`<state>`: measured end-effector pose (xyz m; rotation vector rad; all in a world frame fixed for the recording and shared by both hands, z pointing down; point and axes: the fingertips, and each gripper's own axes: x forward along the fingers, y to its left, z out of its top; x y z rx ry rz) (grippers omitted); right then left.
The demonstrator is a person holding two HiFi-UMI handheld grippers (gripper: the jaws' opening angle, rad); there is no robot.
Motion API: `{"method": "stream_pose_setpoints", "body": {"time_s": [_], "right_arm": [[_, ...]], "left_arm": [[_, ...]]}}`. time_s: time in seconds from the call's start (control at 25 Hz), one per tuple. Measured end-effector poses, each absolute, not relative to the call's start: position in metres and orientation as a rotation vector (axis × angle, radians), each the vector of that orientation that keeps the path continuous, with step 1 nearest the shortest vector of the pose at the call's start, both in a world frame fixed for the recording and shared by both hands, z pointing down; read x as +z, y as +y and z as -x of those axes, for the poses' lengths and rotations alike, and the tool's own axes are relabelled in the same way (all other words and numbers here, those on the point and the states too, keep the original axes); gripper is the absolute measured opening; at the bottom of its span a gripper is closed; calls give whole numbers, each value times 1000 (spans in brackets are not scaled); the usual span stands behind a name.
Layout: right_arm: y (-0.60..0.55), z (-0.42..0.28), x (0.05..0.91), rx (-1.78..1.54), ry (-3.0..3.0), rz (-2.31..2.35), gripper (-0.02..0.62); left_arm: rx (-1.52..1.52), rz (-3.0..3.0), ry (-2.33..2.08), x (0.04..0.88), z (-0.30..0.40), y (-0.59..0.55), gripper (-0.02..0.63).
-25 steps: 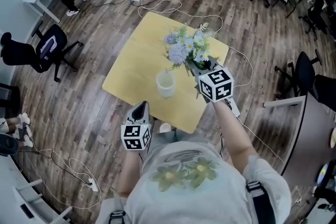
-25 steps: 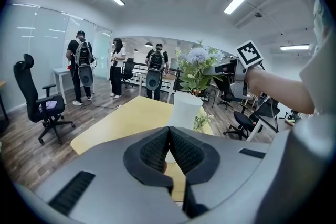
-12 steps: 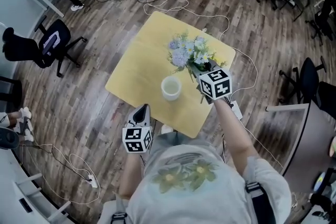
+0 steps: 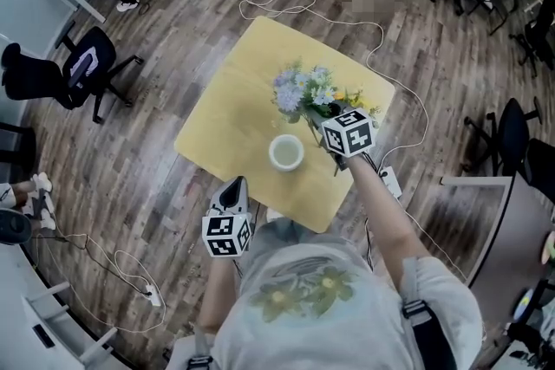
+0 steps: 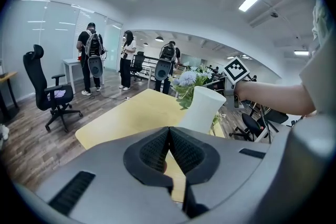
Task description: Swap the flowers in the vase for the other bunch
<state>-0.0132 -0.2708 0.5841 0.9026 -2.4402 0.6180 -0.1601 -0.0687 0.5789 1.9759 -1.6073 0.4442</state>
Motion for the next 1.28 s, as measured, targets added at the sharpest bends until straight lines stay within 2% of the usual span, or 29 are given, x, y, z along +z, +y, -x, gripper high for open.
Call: {"method": "stream_pose_setpoints", "body": {"time_s": [0.68,1.28], "right_arm": [[-309,51,693,833,-2304,-722,73],[-316,77,727,825,-2278,-667,75]], "left_arm": [[436,-1851,-1664,604,175,-80,17],[435,-1827,-1667,612,184,-83,17]]}}
